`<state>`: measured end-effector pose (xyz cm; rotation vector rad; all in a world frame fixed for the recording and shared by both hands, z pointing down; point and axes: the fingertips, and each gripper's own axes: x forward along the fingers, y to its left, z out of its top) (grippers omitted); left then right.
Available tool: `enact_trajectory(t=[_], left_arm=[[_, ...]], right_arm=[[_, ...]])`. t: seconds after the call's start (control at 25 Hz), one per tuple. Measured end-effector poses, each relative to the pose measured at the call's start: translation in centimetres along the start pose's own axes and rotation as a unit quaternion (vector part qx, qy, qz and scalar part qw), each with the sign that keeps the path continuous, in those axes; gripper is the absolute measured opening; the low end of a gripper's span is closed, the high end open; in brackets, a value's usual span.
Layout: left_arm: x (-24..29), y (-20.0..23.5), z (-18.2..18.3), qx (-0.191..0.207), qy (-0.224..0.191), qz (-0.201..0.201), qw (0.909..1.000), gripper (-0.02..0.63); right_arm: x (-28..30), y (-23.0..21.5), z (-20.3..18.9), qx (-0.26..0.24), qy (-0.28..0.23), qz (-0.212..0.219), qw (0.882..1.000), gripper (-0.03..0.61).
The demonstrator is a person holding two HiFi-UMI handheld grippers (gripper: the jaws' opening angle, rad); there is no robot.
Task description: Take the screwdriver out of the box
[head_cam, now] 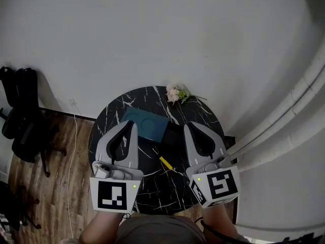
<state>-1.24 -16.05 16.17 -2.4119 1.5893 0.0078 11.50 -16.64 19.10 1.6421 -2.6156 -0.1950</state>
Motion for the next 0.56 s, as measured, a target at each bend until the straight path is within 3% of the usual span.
enact_trajectory(t=[0.56], left_arm=[[0.66, -0.87, 0.11, 0.005, 0.001, -0.004, 1.0000, 0.001]], right_arm=[[-0.09, -0.80, -0.01, -0.001, -0.003, 0.003, 1.000, 0.025]])
